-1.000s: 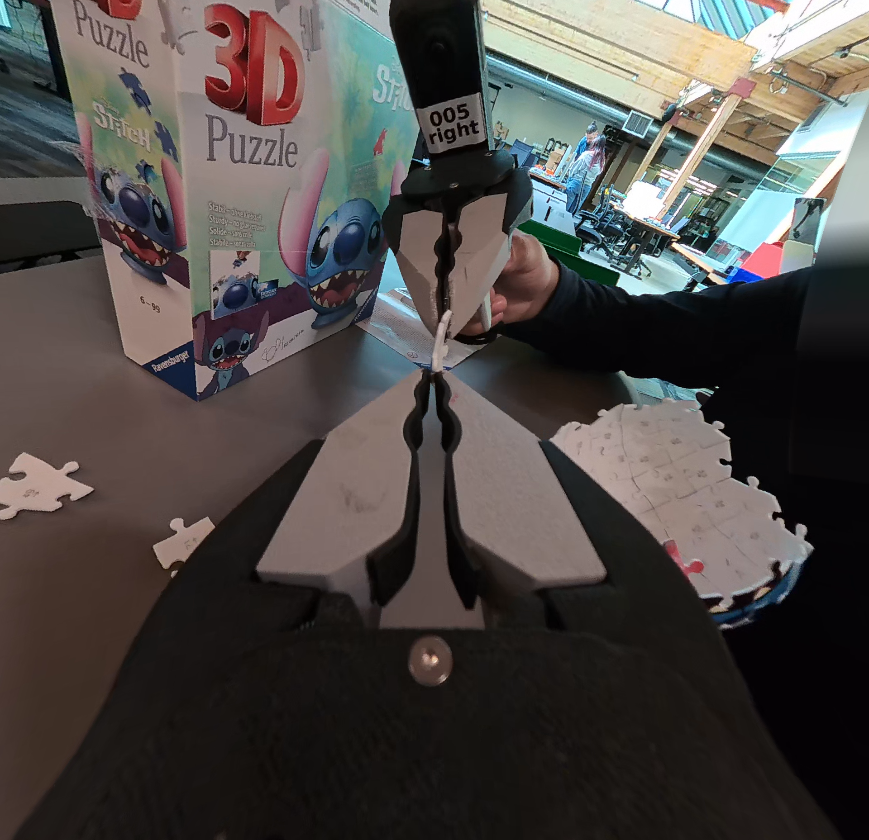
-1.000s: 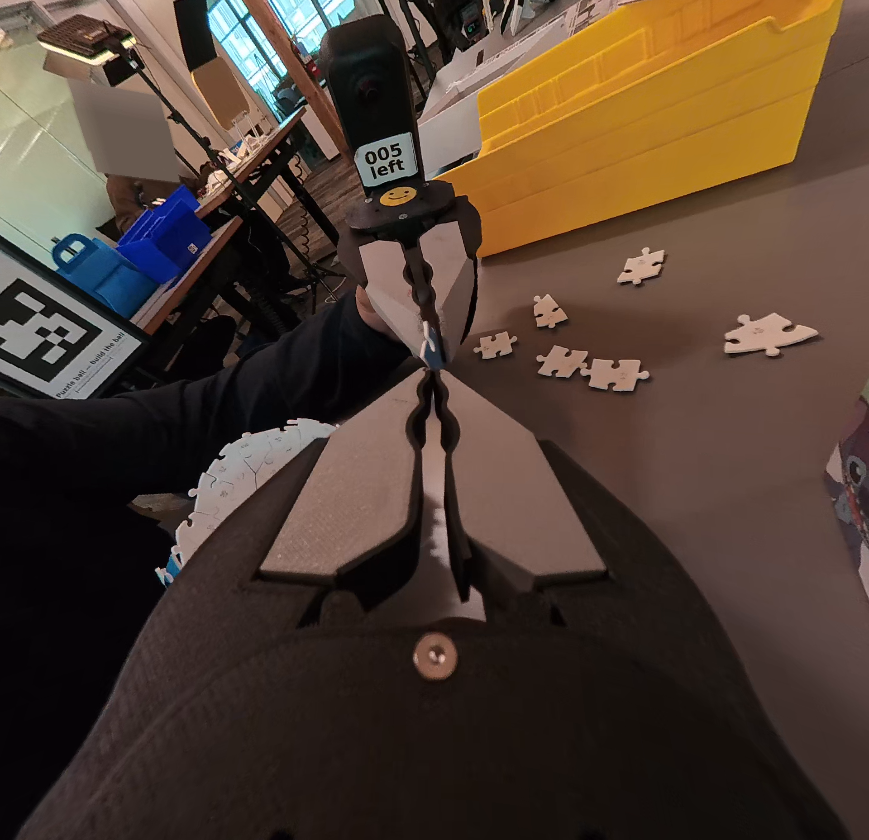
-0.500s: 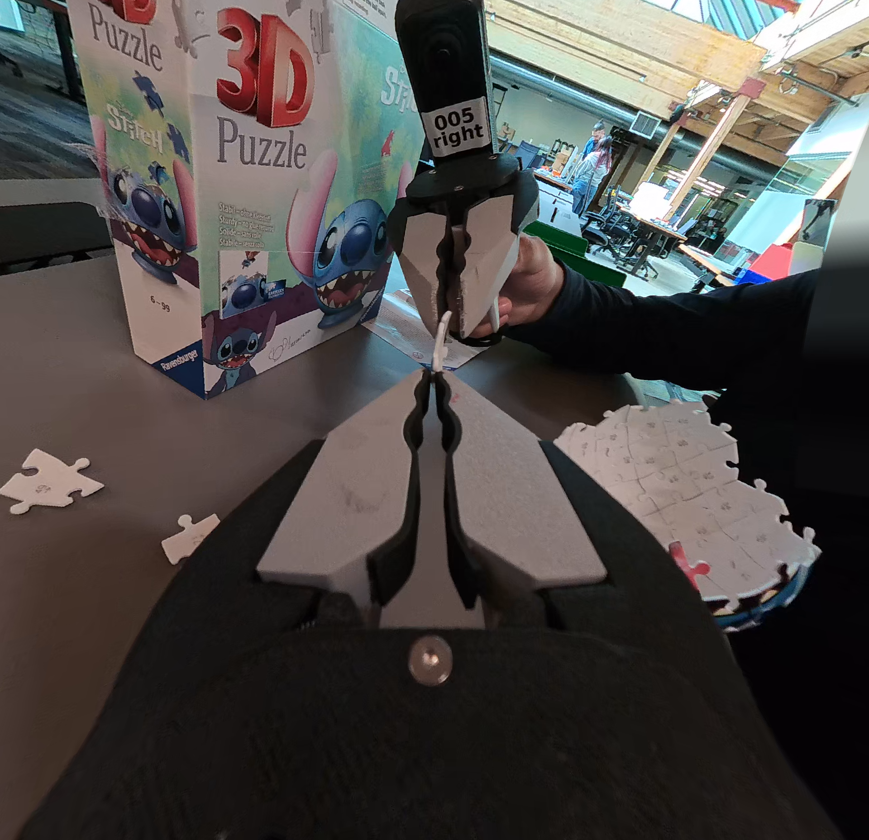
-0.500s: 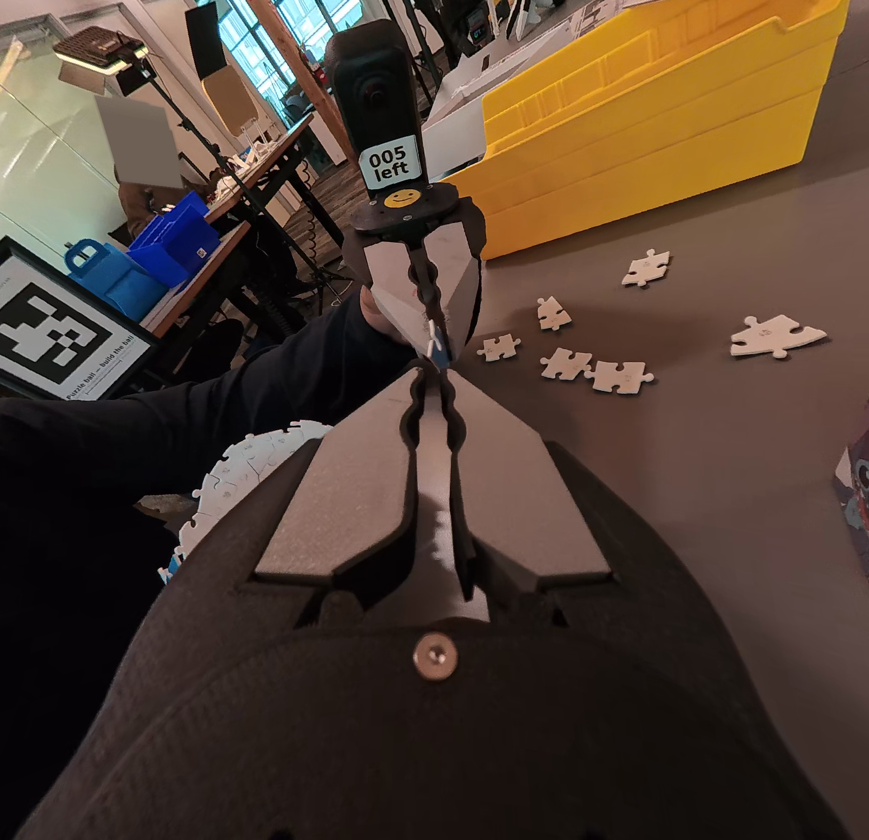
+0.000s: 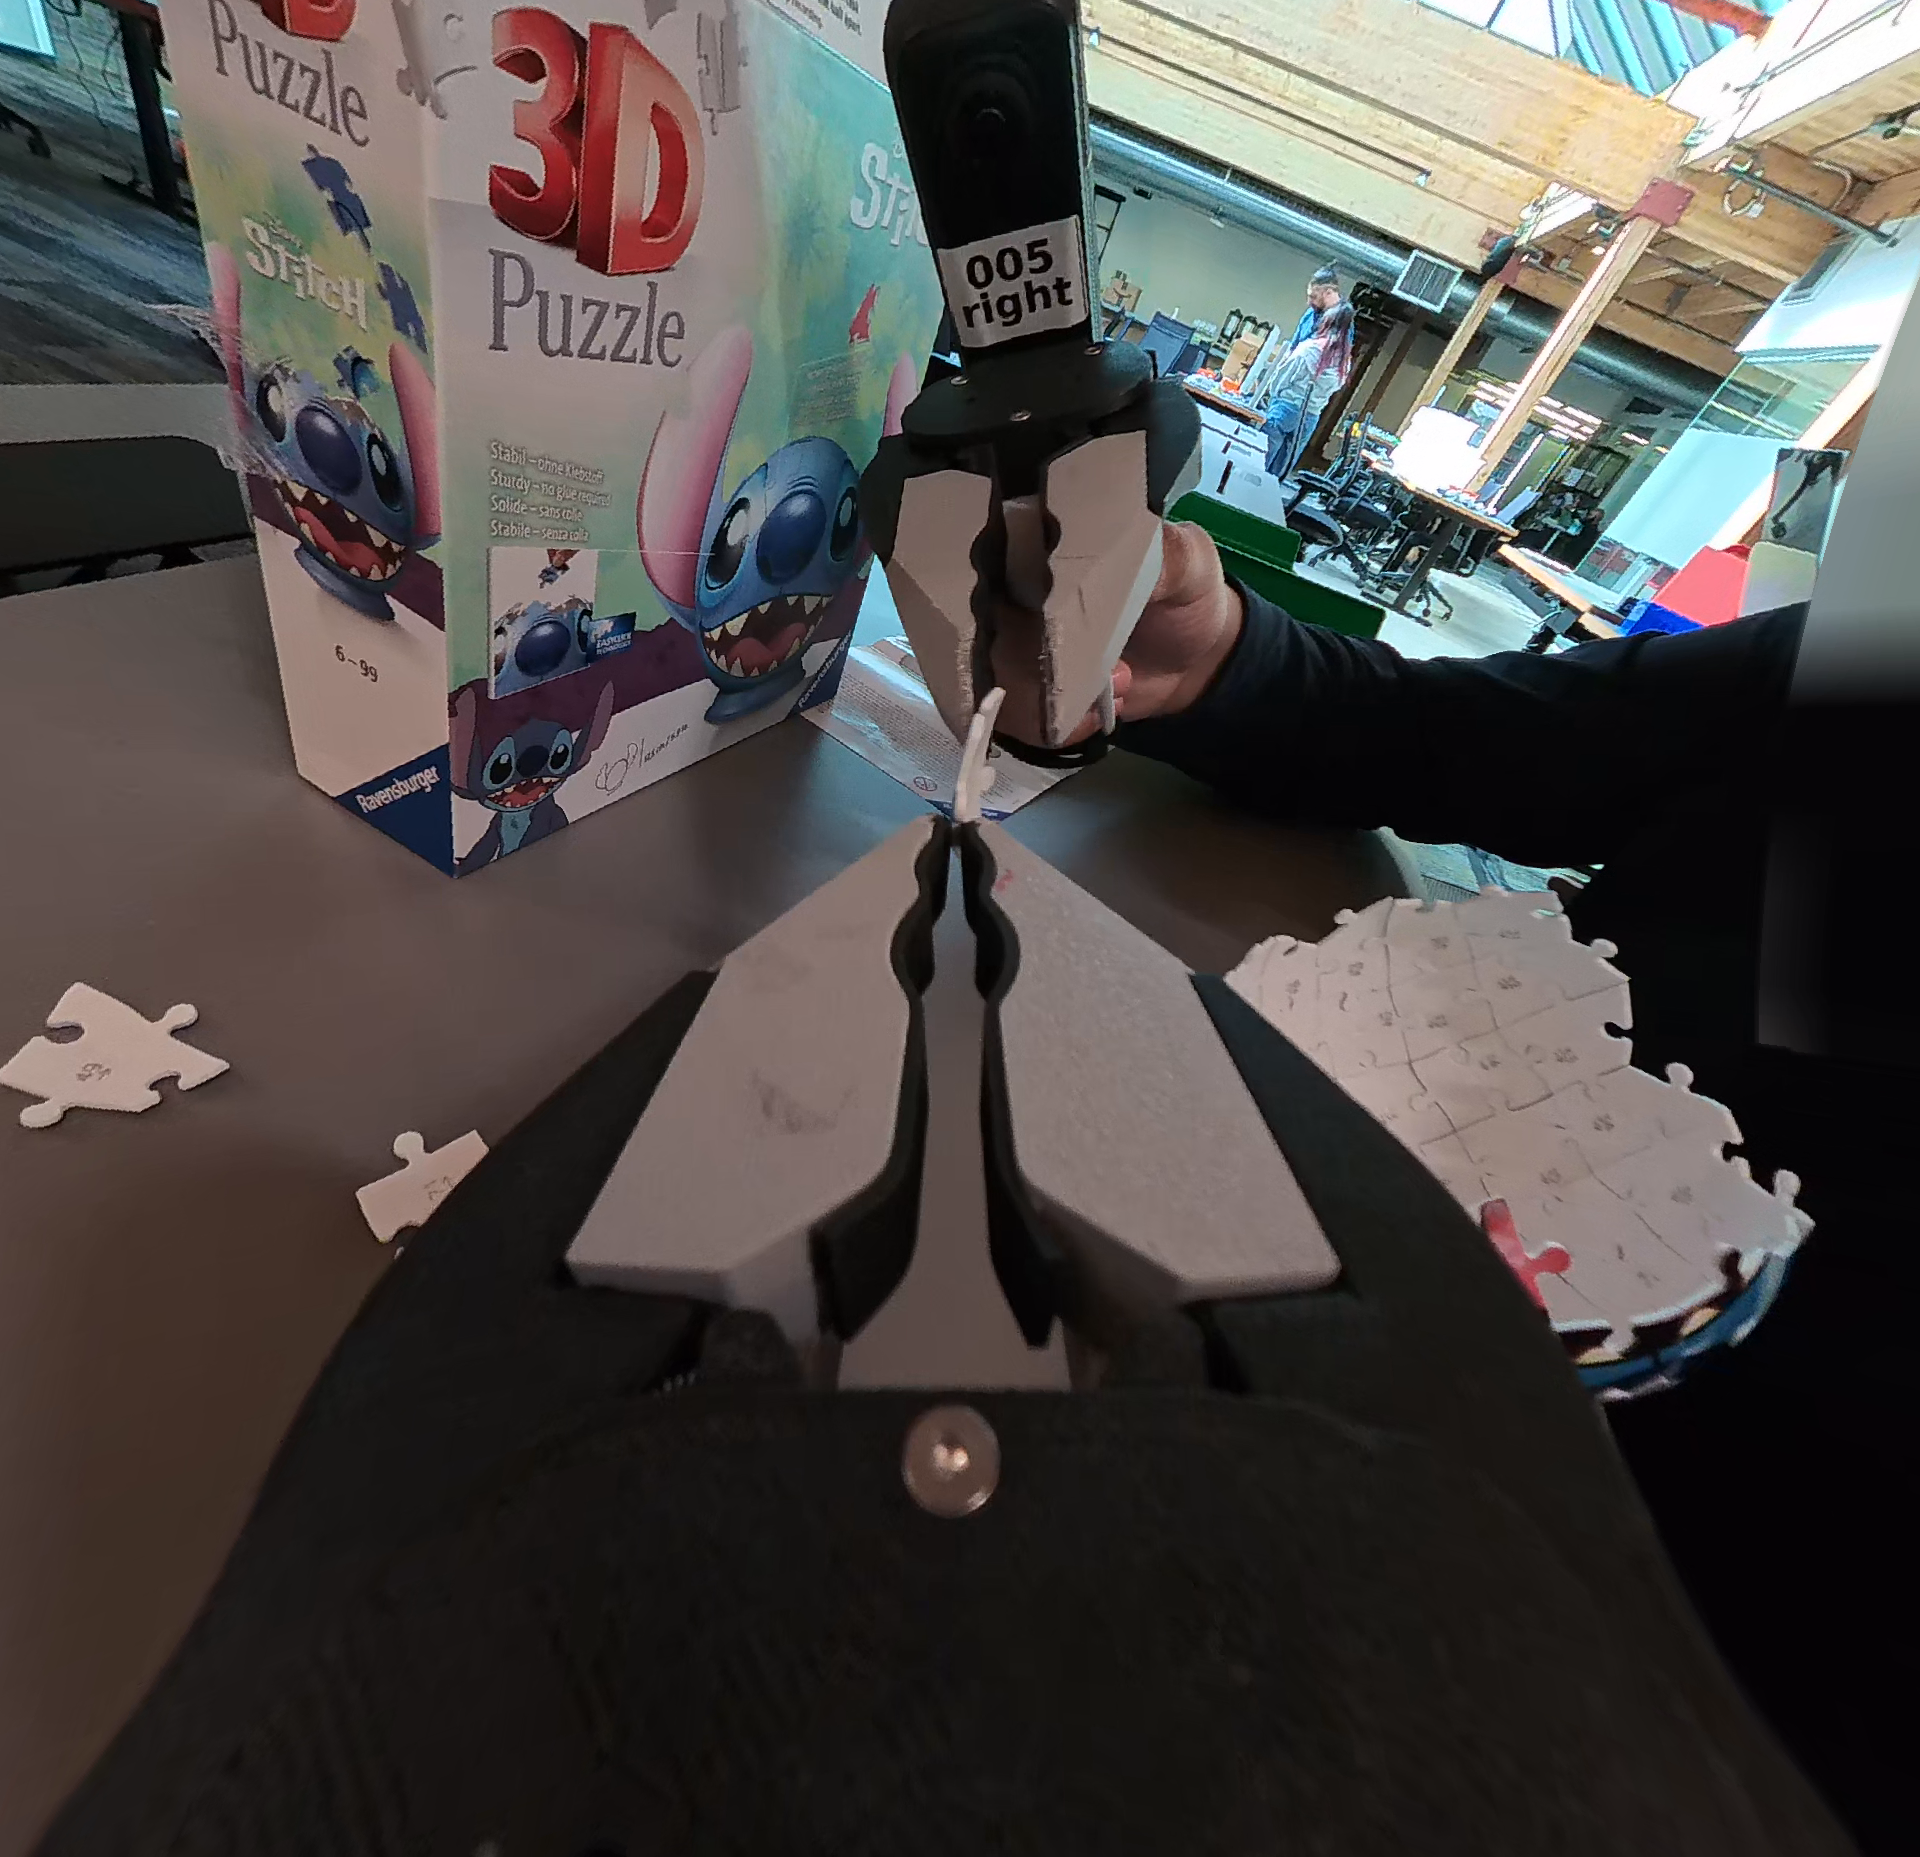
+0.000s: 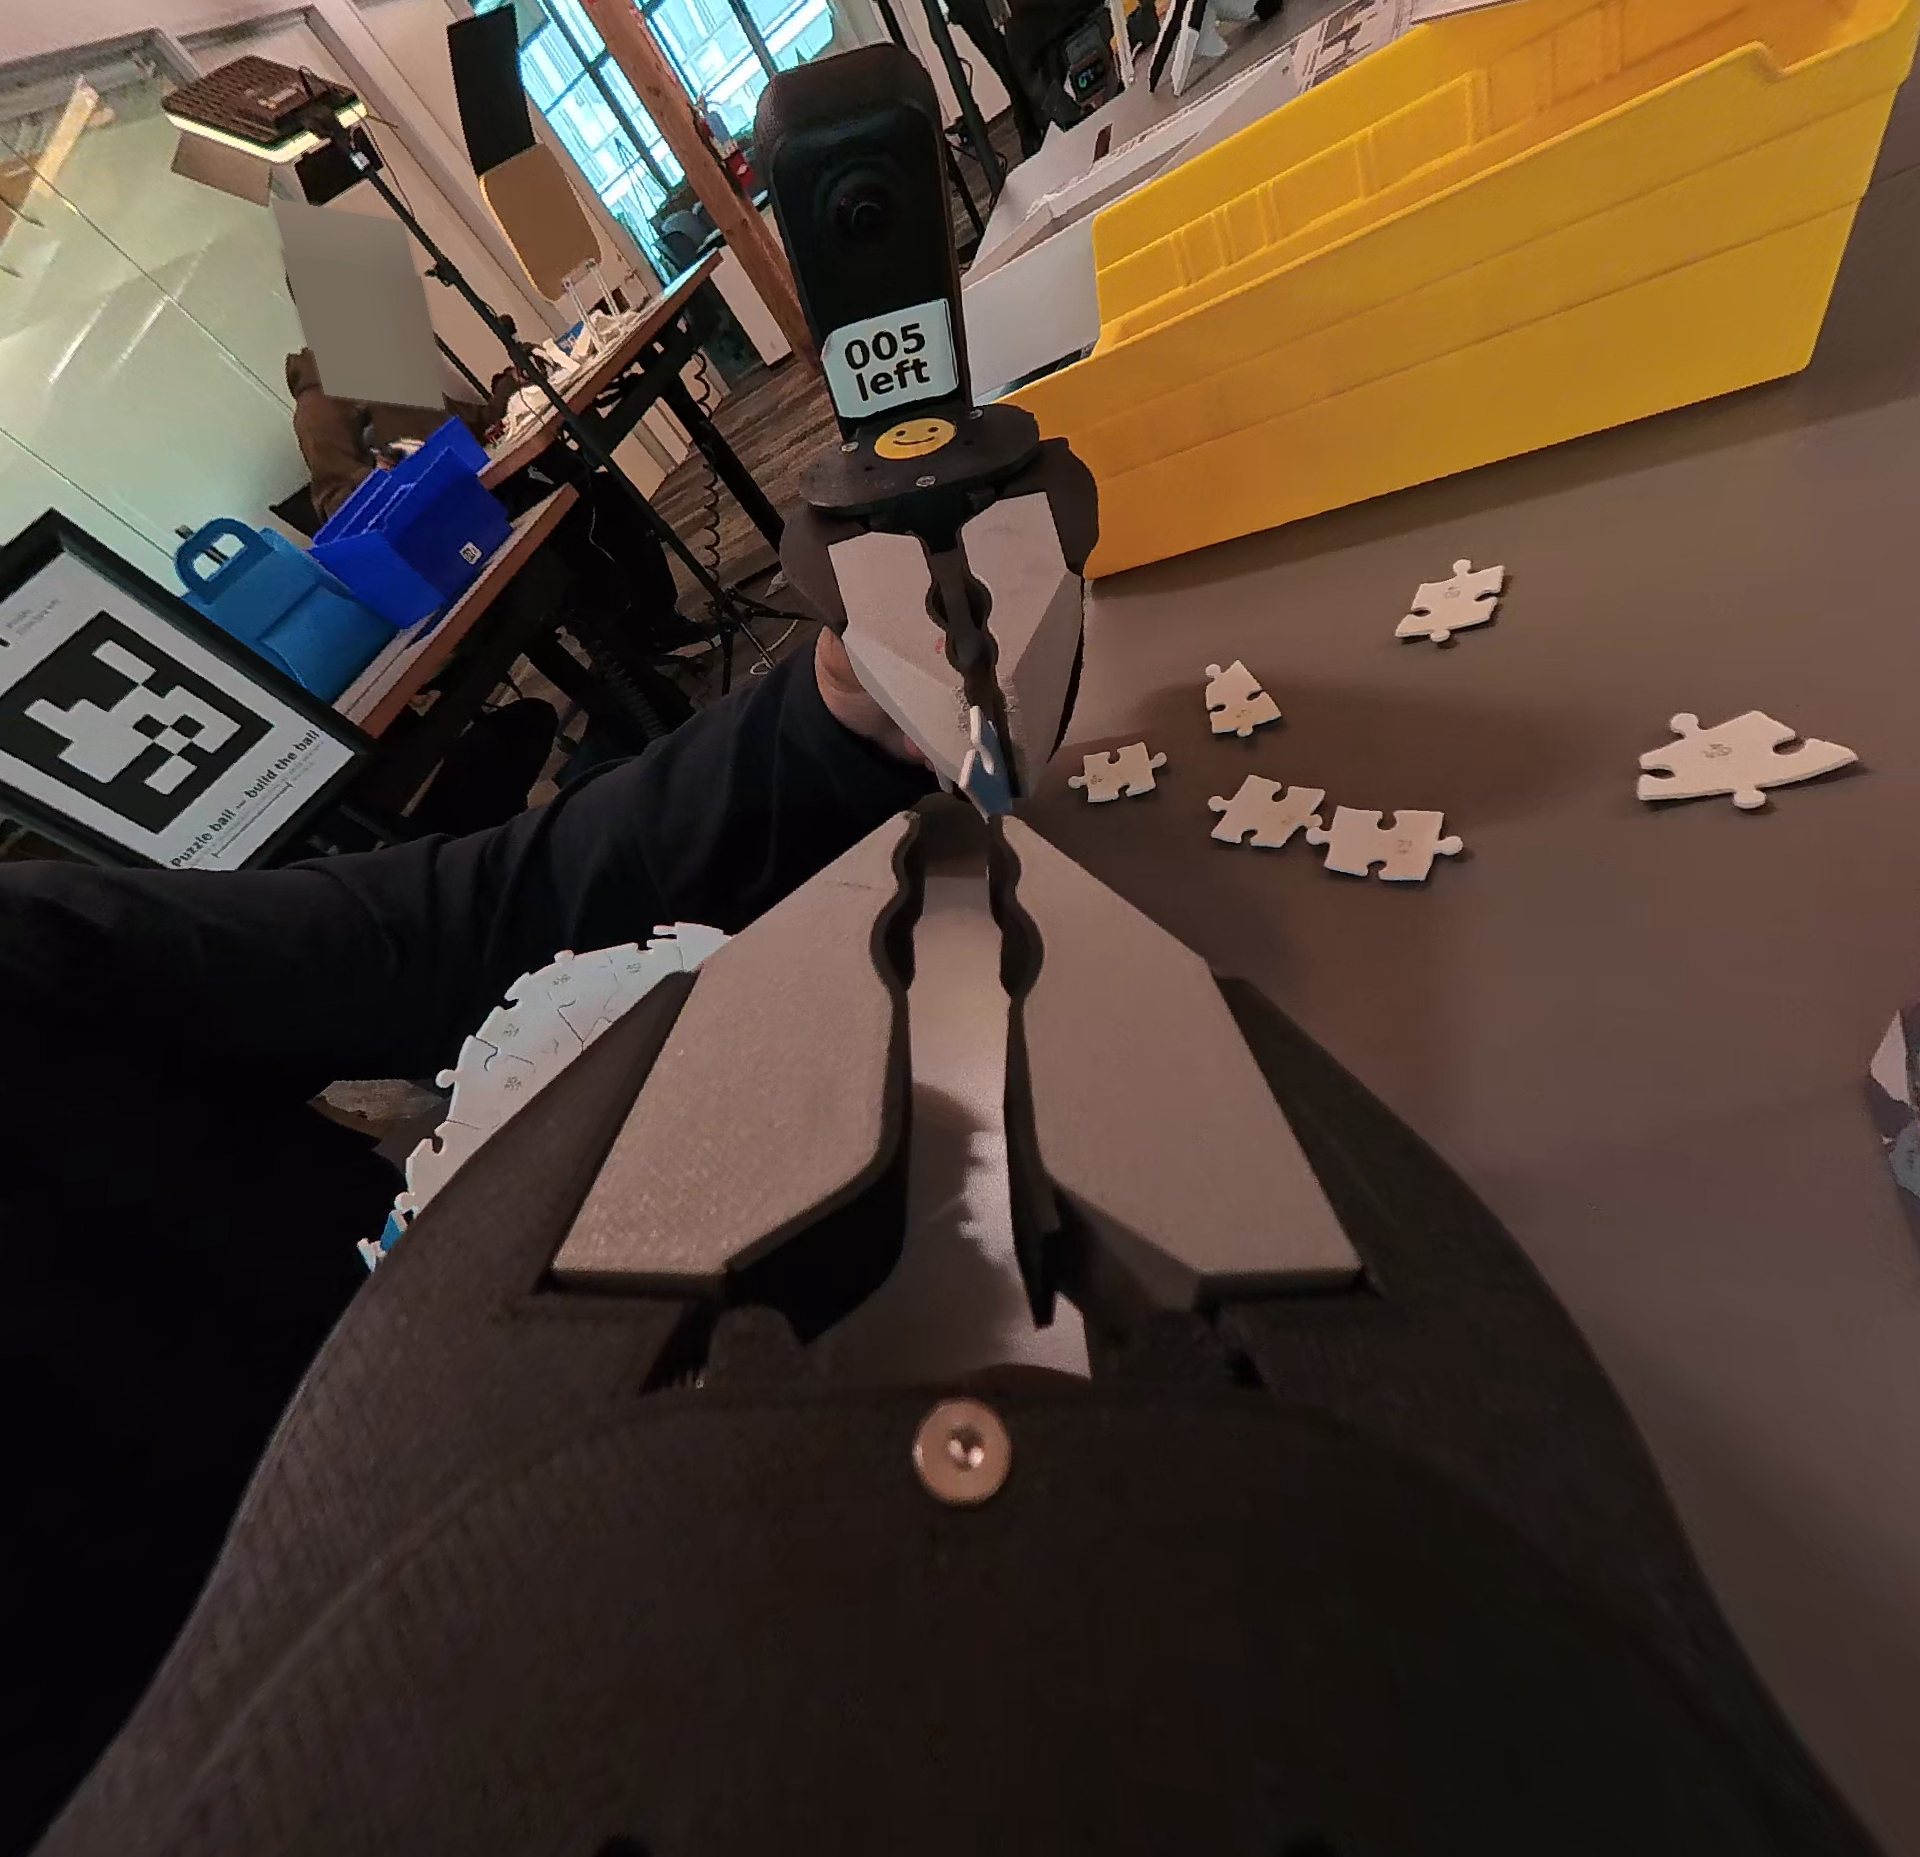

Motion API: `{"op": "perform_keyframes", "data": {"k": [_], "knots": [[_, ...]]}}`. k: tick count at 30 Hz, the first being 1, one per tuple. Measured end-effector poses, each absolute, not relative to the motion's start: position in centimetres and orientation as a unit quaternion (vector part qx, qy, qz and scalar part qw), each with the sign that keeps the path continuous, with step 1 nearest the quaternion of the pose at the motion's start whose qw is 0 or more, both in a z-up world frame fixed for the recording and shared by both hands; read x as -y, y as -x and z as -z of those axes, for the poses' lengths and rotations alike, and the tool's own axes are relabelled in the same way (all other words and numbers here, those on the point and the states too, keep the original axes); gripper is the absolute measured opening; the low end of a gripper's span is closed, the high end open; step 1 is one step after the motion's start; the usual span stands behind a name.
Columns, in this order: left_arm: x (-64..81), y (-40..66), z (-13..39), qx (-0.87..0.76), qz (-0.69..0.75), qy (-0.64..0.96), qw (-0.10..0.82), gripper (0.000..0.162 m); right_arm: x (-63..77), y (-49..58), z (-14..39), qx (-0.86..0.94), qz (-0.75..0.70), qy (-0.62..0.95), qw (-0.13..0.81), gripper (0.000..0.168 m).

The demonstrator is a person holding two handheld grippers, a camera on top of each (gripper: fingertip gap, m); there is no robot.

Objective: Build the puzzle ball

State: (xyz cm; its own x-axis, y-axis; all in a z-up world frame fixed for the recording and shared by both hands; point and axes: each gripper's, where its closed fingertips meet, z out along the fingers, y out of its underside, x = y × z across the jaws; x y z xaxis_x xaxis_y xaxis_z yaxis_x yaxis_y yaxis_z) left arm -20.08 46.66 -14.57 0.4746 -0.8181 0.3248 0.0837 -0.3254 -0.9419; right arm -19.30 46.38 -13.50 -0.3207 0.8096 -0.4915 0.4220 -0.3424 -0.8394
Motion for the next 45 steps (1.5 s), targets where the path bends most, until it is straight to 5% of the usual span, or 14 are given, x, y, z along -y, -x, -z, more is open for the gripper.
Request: {"op": "perform_keyframes", "data": {"k": [45], "knots": [[-45.9,19.0,15.8,-0.282,0.469,0.697,0.464,0.002,-46.2,19.5,15.7,0.566,-0.576,0.572,0.142,0.0]]}}
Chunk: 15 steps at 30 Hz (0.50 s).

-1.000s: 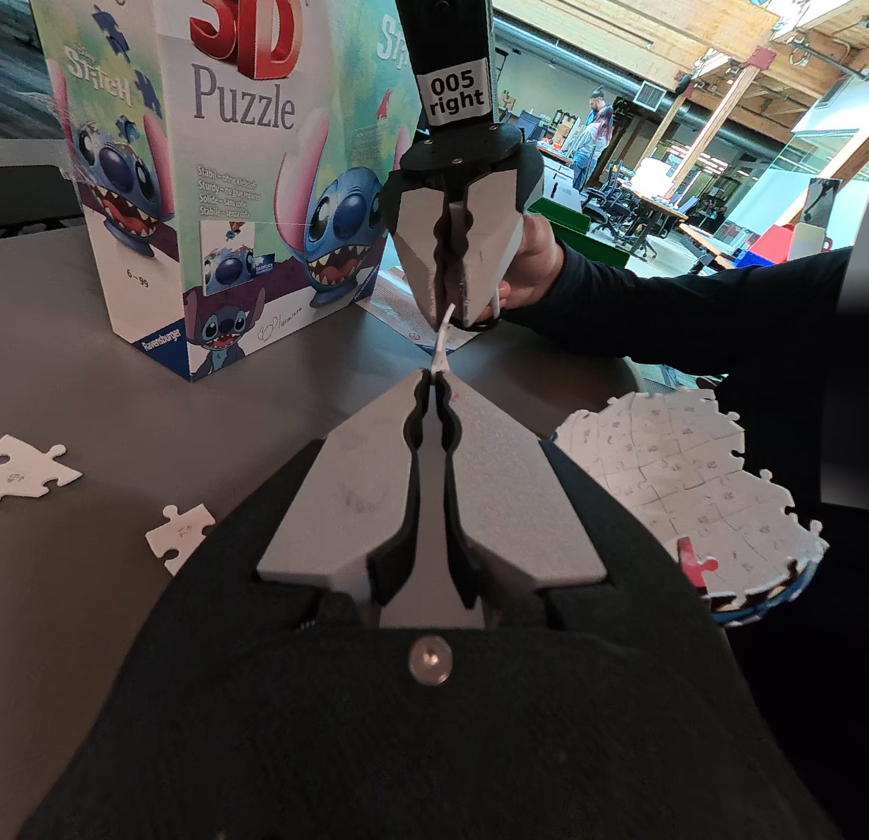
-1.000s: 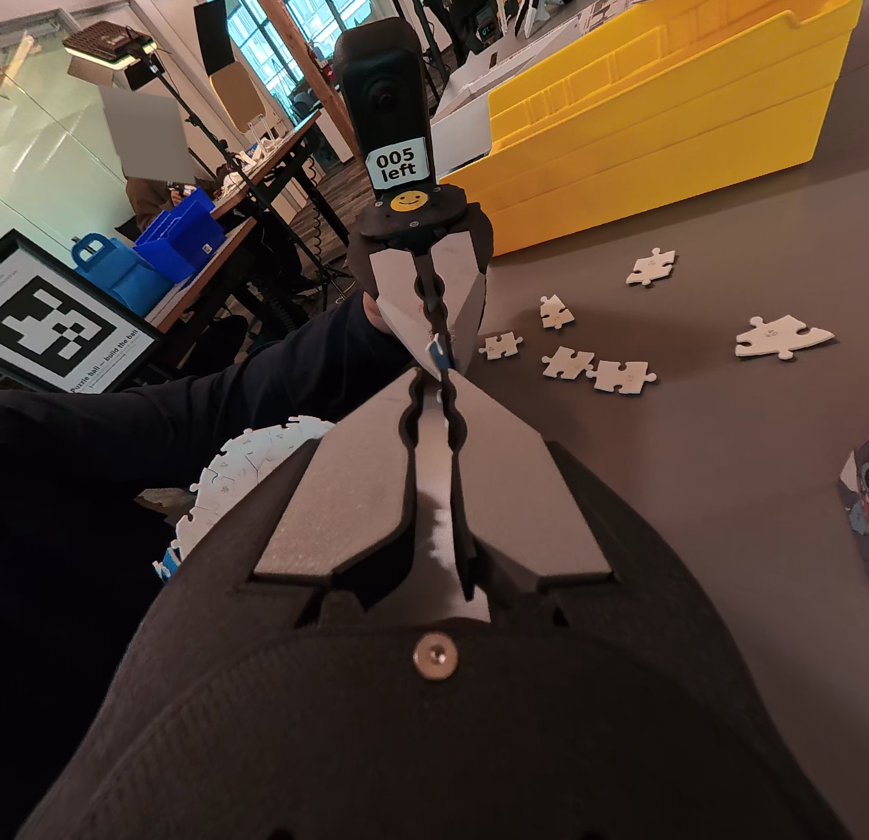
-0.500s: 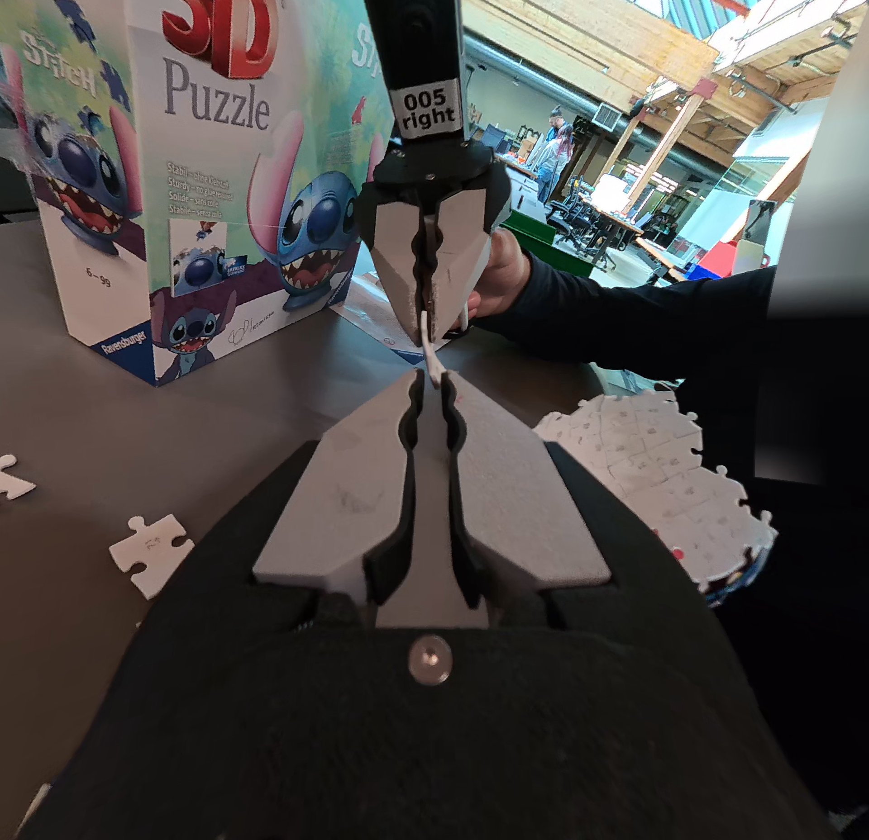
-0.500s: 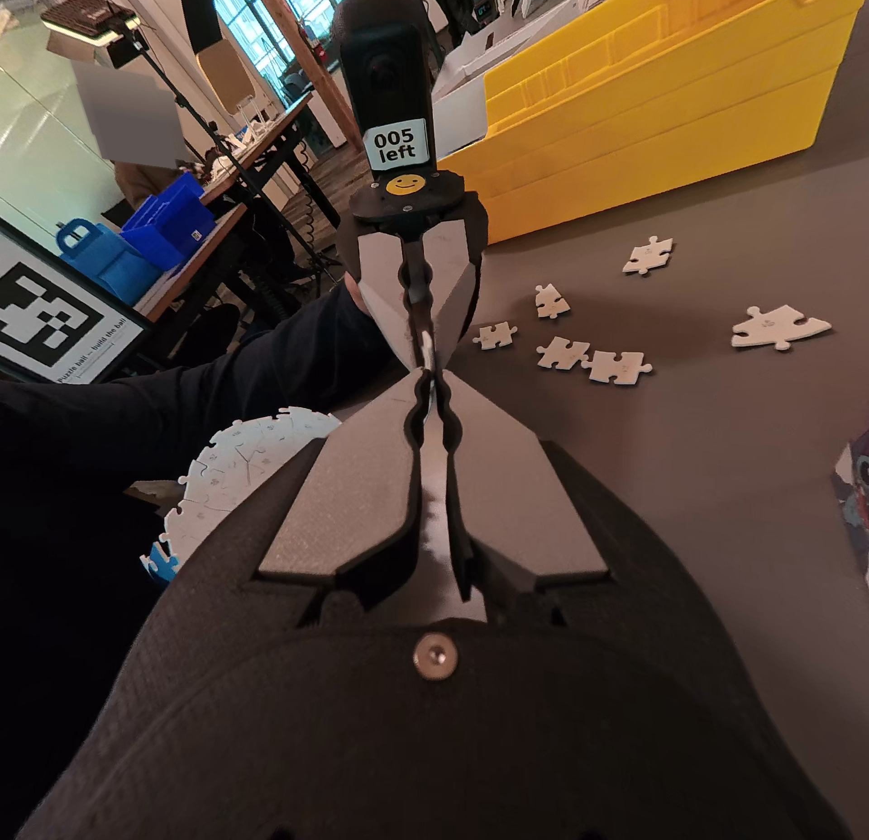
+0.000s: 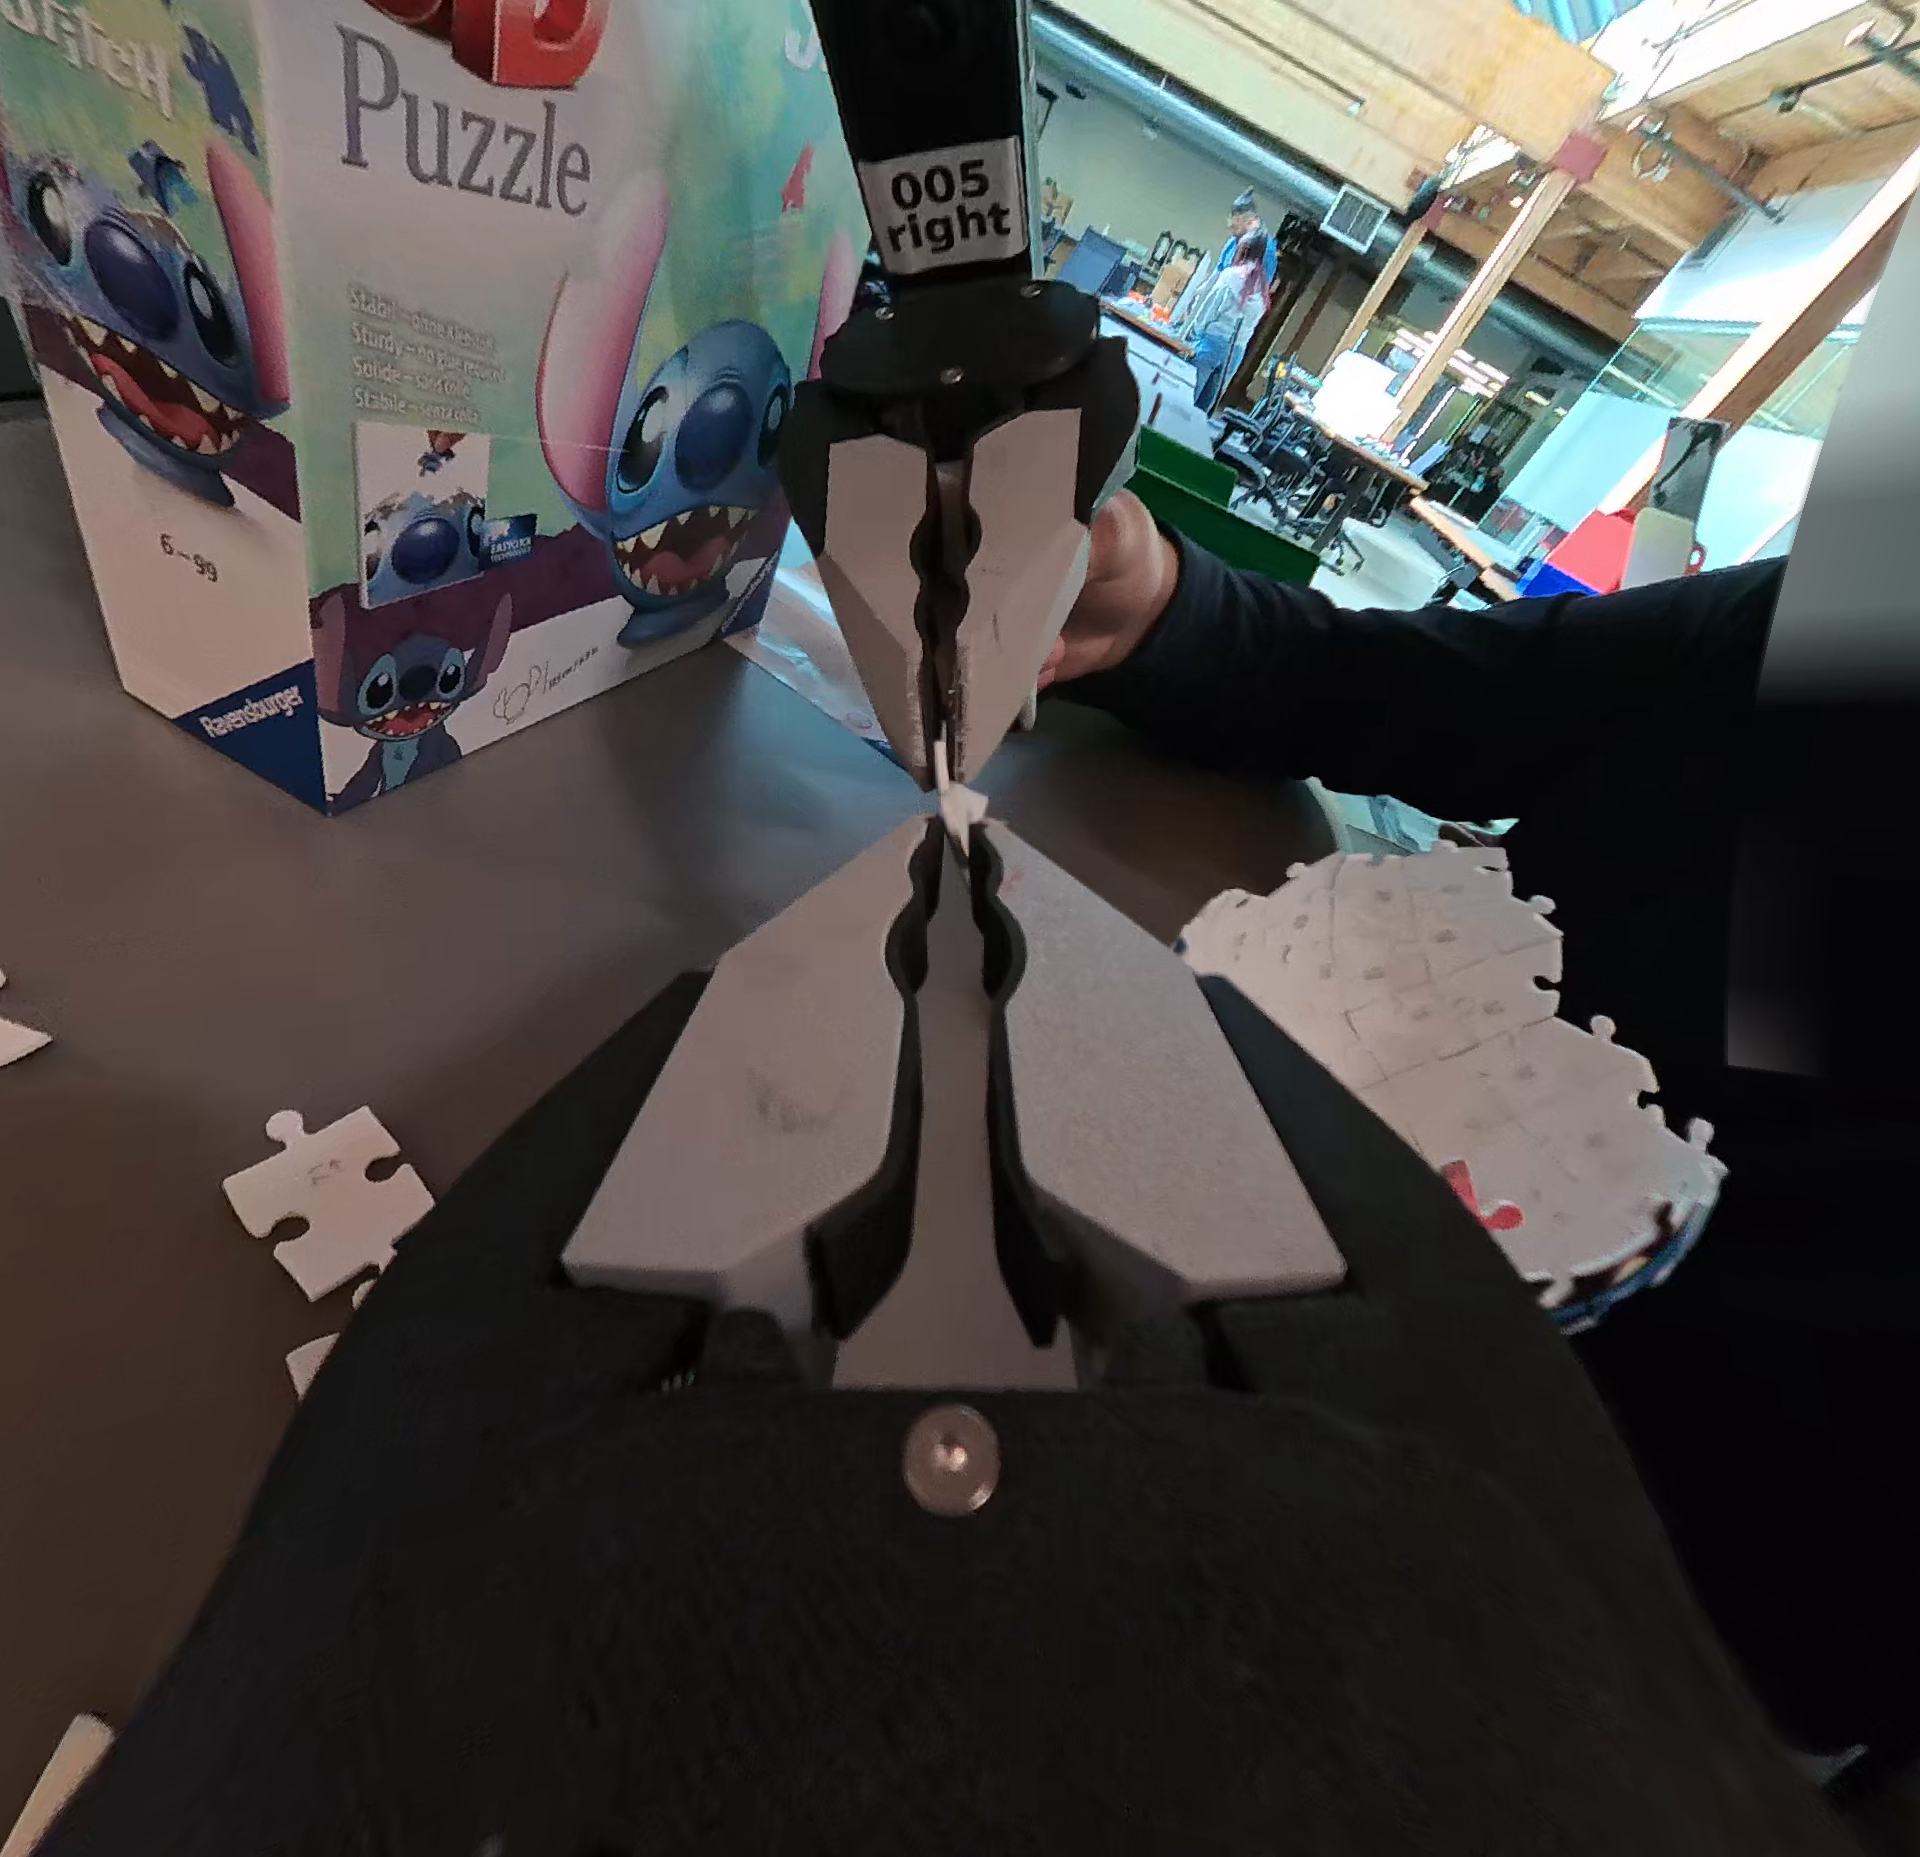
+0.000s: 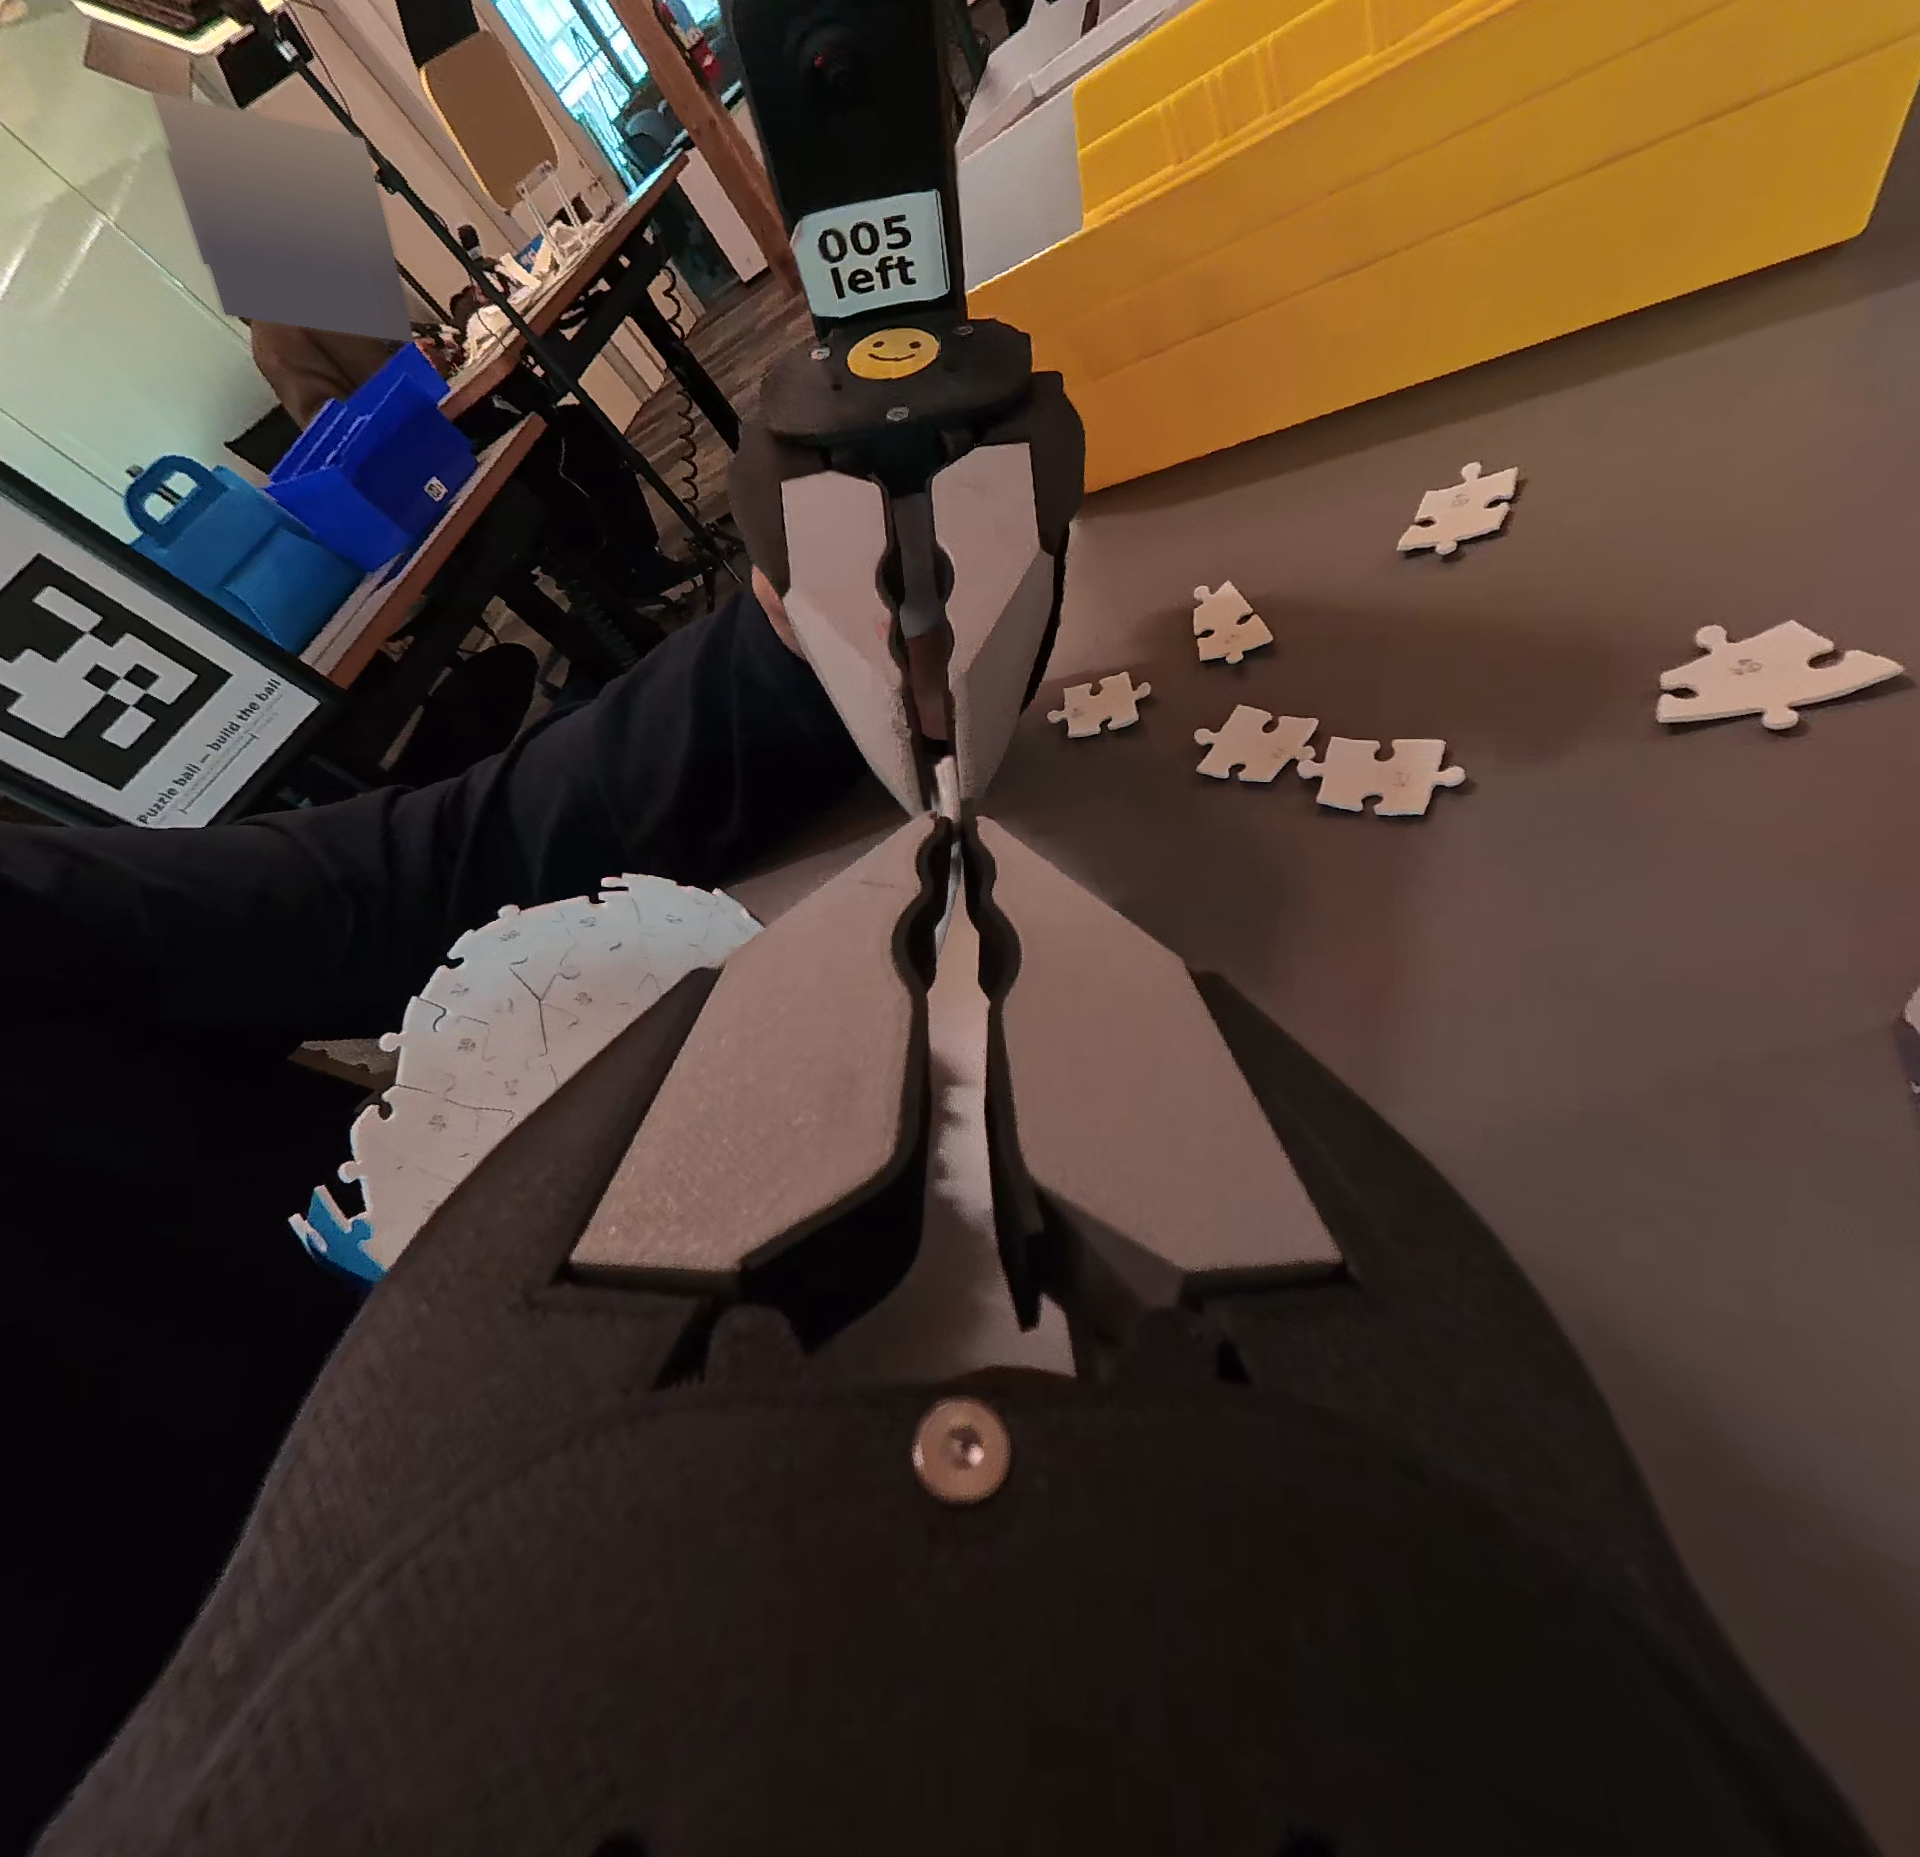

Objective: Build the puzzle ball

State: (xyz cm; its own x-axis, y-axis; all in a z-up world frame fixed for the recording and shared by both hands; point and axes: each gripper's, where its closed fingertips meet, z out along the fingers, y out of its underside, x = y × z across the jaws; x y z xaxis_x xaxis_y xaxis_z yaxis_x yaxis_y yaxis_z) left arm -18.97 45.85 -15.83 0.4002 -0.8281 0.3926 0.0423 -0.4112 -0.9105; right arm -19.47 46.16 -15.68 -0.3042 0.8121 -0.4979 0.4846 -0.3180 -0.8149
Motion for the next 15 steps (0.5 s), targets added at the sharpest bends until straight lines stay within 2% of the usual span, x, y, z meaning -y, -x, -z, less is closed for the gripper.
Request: {"op": "perform_keyframes", "data": {"k": [15], "knots": [[-46.13,19.46,15.69,-0.282,0.449,0.7,0.478,0.0,-46.17,19.37,15.9,0.563,-0.586,0.568,0.129,0.006]]}}
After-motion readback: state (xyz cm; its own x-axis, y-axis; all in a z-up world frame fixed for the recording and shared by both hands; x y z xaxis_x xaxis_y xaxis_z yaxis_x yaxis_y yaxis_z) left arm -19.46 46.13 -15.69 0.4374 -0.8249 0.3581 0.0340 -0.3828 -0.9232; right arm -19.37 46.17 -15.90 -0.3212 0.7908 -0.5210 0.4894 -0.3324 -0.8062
